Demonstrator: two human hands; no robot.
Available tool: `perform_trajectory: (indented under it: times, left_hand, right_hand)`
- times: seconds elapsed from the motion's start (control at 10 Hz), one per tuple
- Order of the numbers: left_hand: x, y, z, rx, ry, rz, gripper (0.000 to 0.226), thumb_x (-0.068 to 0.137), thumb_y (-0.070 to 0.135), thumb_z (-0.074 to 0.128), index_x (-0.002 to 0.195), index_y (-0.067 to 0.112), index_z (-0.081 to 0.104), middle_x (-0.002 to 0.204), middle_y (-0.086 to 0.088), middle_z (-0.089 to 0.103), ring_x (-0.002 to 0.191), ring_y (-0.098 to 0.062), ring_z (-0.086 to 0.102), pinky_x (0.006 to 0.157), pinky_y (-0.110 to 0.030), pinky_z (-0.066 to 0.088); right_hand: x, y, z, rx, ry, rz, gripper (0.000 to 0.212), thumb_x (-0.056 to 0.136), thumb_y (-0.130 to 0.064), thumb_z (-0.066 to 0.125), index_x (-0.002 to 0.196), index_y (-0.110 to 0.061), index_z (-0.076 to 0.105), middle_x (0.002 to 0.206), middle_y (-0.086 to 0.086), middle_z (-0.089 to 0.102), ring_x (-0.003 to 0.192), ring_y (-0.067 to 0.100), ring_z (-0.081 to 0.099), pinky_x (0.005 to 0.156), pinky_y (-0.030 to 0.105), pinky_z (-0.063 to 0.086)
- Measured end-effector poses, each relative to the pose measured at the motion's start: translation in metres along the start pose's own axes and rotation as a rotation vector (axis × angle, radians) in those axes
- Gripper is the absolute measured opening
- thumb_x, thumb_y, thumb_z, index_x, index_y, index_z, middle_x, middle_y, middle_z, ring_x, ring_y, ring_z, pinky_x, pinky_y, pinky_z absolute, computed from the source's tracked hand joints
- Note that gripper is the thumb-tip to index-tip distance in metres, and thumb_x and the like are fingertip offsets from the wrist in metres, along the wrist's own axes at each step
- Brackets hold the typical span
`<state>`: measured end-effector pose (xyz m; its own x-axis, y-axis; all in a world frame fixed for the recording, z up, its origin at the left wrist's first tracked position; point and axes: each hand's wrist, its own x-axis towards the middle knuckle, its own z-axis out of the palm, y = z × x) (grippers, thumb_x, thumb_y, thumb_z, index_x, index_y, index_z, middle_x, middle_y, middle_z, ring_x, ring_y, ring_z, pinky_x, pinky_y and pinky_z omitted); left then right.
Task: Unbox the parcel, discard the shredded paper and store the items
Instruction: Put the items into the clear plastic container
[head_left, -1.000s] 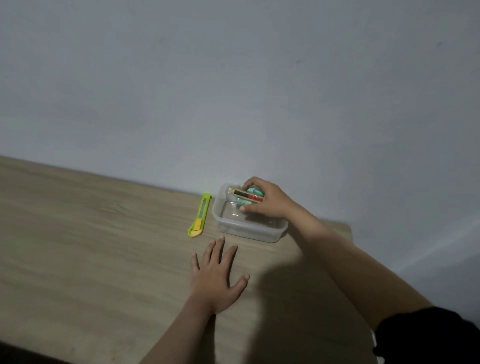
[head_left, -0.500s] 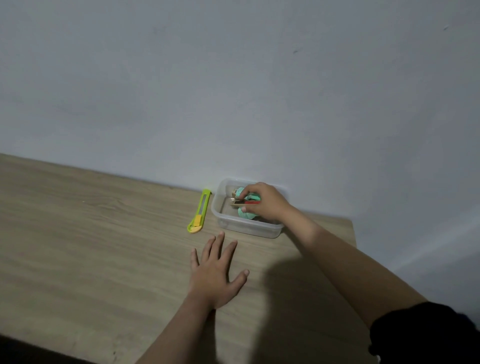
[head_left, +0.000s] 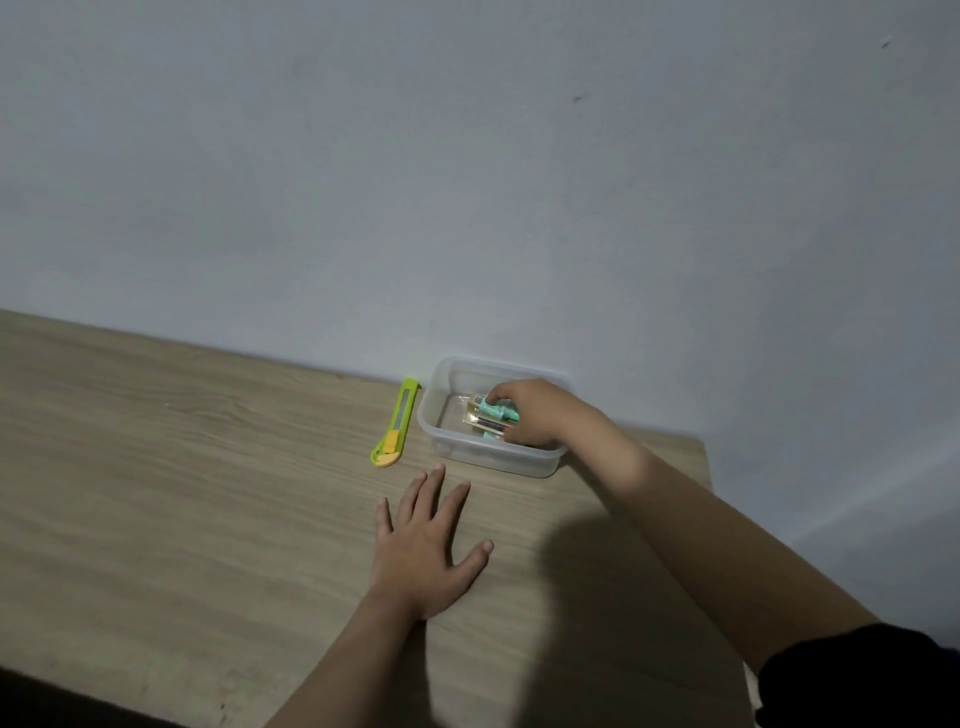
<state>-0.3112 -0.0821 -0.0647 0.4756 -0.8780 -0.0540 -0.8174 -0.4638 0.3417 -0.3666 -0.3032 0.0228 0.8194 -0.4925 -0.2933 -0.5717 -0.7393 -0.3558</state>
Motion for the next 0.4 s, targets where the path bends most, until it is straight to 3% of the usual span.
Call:
perform_trajectory:
  times: [0.1, 0.4]
  left_hand:
    - [-0.0013, 0.0005, 0.0003, -0.009, 0.008, 0.004, 0.073, 0.078, 0.073, 0.033, 0.143, 0.044, 0.015, 0.158, 0.012, 0.000, 0.146, -0.013, -0.002, 0.113, -0.055, 0.002]
    - [0.0004, 0.0042, -0.0008, -0.019, 0.009, -0.004, 0.073, 0.078, 0.072, 0.036, 0.143, 0.044, 0.018, 0.159, 0.011, 0.002, 0.146, -0.014, -0.001, 0.113, -0.056, 0.003]
  right_hand:
    - [0.0008, 0.0009, -0.0006, 0.010, 0.024, -0.024, 0.057, 0.075, -0.017, 0.071, 0.128, -0.023, 0.053, 0.129, 0.005, 0.058, 0.114, 0.023, 0.054, 0.082, 0.027, 0.041]
    - [-0.0009, 0.0026, 0.0004, 0.182, 0.118, -0.080, 0.050, 0.073, -0.030, 0.076, 0.120, -0.026, 0.061, 0.122, 0.001, 0.064, 0.111, 0.020, 0.057, 0.091, 0.032, 0.045]
